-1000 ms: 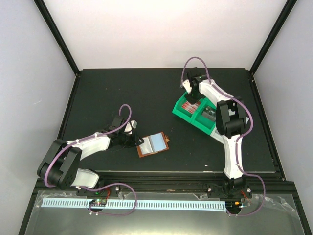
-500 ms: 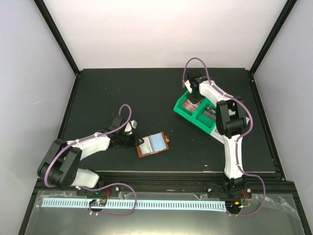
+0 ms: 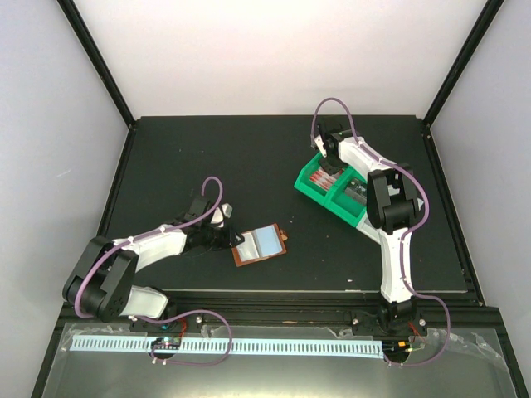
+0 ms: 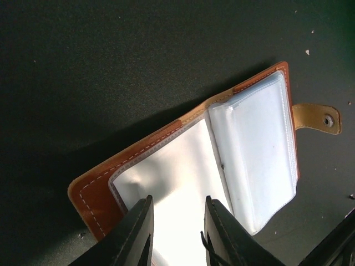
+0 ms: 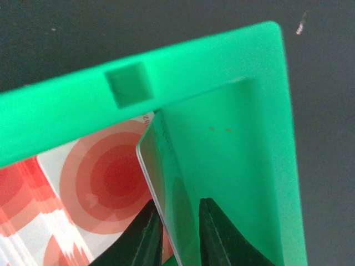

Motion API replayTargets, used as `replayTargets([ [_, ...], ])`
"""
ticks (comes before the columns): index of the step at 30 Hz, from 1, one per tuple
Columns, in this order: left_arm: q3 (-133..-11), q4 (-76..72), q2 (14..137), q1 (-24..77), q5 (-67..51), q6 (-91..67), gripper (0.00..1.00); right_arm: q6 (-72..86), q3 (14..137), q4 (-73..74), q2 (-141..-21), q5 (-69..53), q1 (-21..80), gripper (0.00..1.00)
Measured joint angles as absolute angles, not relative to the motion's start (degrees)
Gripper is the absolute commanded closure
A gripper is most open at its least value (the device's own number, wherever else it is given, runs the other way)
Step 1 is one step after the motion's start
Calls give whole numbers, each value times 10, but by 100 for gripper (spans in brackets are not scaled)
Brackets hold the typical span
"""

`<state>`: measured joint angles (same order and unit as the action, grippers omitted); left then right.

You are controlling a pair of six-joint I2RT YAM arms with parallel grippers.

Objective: Put the credit cards into the card holder
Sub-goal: Pick up the credit card from the storage box.

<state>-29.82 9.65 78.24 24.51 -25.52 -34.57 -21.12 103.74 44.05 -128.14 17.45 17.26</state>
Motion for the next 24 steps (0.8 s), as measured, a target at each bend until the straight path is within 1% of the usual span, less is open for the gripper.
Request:
replayTargets([
  [3,-298,98,776,245,-255,-345,72,-211,1038,442,-1281,162,173,89],
  [5,-299,99,772,245,-256,-345,72,-208,1039,446,-1281,147,173,92],
  [12,-309,109,759,245,-256,-345,71,-206,1051,470,-1277,104,173,93],
  [16,-314,112,755,245,-257,-345,68,-204,1055,483,-1272,90,173,92],
  [20,-320,112,749,245,-262,-342,63,-202,1058,492,-1266,84,173,93],
  [24,-336,112,748,245,-273,-340,55,-190,1058,494,-1251,77,173,98],
])
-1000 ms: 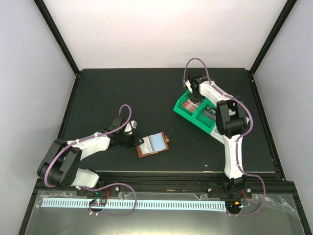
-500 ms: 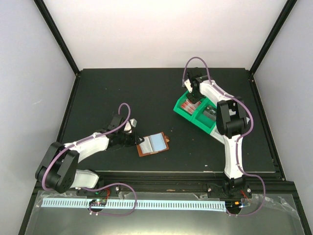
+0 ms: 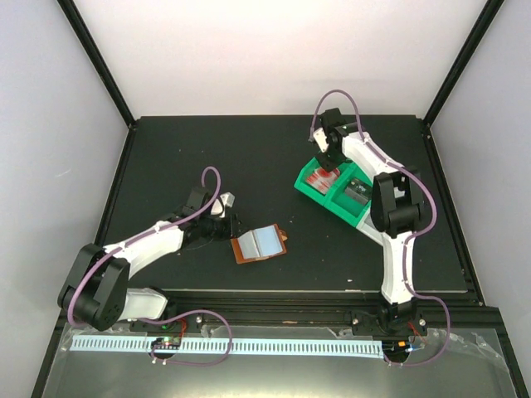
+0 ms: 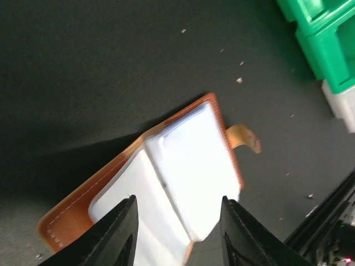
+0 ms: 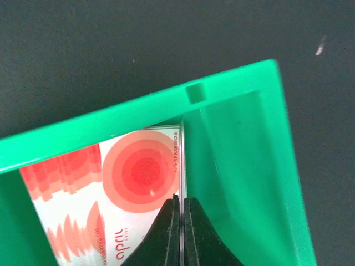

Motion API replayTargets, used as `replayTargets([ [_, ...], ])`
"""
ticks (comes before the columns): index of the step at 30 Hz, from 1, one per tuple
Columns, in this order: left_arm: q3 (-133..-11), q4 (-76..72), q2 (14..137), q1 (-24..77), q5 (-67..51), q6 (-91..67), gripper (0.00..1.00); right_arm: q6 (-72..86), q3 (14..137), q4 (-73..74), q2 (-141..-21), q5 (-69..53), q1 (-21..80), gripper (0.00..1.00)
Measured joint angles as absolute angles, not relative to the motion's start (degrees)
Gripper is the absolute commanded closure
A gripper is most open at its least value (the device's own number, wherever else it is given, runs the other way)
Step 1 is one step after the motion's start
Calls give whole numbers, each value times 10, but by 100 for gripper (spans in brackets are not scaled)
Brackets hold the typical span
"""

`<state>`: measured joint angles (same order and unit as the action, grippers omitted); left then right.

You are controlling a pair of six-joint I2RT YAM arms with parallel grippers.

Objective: Put the credit cards into the card holder
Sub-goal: Pick up the credit card from the storage box.

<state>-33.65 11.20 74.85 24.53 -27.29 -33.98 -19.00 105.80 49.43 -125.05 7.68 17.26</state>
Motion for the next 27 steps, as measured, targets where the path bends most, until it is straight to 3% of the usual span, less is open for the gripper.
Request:
replayTargets([
  [15,-477,76,792,265,-305,-356,24,-43,980,430,-1103,-5,160,99],
  [27,-719,-58,1031,330,-359,-416,13,192,746,249,-951,-297,2,99],
])
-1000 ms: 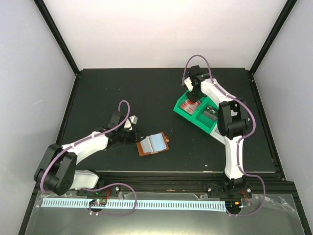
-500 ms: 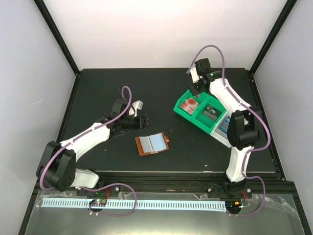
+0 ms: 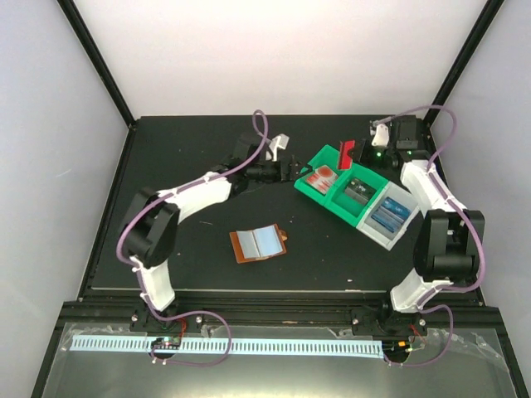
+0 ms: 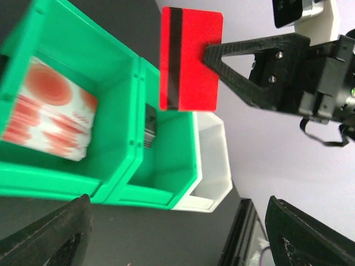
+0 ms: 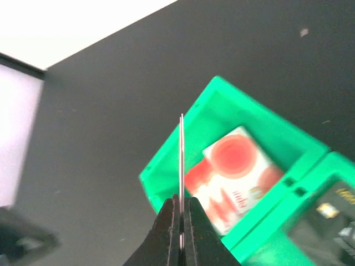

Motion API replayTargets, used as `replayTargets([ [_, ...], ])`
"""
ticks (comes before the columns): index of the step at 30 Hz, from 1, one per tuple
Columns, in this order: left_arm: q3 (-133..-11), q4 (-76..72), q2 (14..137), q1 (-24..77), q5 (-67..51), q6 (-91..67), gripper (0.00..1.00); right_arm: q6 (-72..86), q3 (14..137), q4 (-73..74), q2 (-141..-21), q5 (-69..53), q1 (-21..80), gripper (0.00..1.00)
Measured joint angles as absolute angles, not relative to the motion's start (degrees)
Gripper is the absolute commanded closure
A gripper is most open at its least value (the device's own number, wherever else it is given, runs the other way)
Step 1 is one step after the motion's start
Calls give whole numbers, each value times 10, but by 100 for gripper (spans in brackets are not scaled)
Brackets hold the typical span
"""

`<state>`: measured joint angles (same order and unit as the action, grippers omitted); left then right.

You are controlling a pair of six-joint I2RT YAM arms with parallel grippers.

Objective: Put the credit cards into the card holder
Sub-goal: Pick up the credit card from the storage box.

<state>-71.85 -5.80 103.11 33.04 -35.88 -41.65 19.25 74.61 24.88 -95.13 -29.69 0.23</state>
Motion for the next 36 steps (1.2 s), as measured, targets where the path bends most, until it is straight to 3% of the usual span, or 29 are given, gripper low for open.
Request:
replayTargets([
  [5,-784,-110,1127,354,-393,-462,8,270,662,157,-926,-399,4,99],
  [10,-840,-103,1183,365,-404,-486,12,330,592,84,-912,-468,6,97],
  [16,-899,-90,1222,370,-423,-510,40,382,557,24,-908,-526,6,97],
  [26,-874,-153,1225,365,-469,-572,91,440,535,-36,-900,-561,1,90],
  [29,-858,-176,1213,363,-478,-585,98,458,525,-45,-898,-563,0,83],
  [36,-820,-225,1170,364,-498,-612,98,514,515,-100,-862,-579,3,70],
])
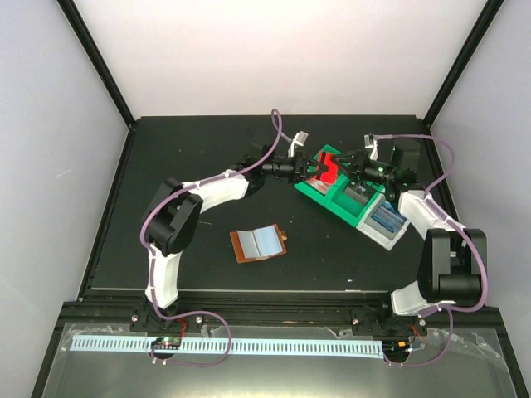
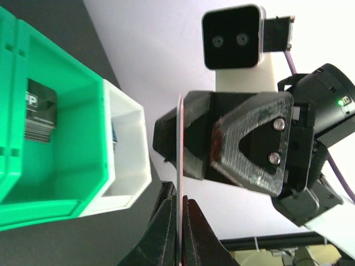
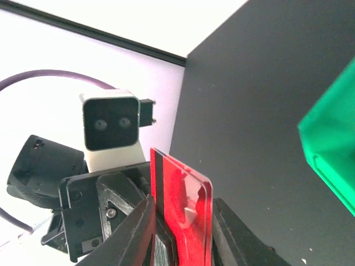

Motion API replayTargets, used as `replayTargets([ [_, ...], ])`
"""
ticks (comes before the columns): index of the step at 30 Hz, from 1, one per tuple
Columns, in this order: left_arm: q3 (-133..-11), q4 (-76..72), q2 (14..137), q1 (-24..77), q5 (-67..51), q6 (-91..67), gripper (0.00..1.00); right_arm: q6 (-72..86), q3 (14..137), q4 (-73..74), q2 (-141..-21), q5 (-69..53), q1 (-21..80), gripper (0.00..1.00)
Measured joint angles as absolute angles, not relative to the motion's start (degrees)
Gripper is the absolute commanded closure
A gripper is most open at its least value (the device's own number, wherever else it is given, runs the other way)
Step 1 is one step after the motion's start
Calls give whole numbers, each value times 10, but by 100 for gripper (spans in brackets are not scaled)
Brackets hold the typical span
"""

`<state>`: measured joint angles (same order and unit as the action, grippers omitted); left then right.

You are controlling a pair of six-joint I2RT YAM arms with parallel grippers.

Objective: Put the credit cards into the card holder
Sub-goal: Pick up the credit card from the storage box.

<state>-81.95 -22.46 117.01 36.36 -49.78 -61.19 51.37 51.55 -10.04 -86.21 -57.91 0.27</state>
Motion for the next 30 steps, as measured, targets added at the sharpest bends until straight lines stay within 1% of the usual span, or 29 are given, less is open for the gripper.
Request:
replayTargets([
  [5,-783,-264,1132,364,-516,-645,99,550,510,-156,-836,-585,3,66],
  [10,-755,-329,1103,360,-525,-716,99,572,485,-210,-810,-594,3,65],
  [17,-738,-434,1094,356,-531,-845,98,544,484,-200,-770,-613,3,67],
  [25,-729,-483,1093,356,-532,-908,98,526,485,-194,-753,-632,3,67],
  [30,-724,-504,1091,356,-532,-924,98,535,466,-223,-740,-641,4,66],
])
